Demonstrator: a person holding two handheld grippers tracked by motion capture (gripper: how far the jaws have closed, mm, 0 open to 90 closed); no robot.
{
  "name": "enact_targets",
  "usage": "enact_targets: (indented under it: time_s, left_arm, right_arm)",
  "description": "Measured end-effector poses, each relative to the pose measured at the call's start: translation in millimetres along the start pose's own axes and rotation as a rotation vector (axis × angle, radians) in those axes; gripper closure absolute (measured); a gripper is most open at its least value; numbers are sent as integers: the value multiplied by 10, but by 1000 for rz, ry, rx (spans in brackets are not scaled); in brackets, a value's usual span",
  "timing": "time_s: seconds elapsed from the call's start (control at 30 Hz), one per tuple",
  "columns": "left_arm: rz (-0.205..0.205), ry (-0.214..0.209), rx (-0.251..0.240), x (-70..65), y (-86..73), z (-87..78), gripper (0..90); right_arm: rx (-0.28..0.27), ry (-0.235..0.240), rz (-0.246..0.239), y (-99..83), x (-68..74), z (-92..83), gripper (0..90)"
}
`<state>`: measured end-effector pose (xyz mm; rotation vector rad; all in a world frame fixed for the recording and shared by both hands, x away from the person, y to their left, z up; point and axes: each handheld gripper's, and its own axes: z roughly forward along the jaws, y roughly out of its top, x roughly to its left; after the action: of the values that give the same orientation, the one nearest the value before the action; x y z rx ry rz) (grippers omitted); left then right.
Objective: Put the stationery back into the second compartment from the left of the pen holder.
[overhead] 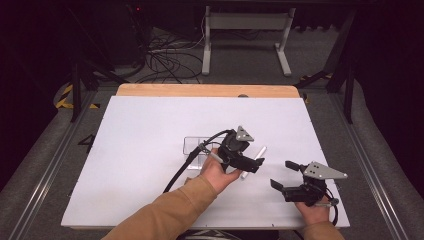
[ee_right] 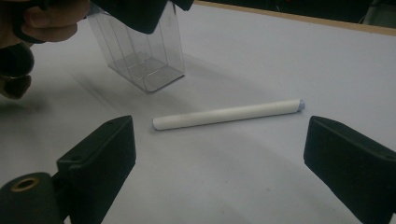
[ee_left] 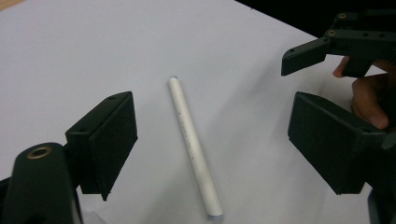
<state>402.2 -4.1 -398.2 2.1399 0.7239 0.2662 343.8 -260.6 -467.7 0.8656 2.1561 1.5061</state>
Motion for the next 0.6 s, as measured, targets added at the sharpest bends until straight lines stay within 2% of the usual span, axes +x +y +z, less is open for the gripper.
enact_targets:
  time_s: [0.27, 0.6]
  left_arm:
    - [-4, 17, 90, 8, 91, 199, 195]
    - [-36, 30, 196, 10, 151, 406, 210]
  right_arm:
    - [5, 15, 6, -6, -9, 4, 110]
    - [7, 26, 5, -10, -7, 7, 120]
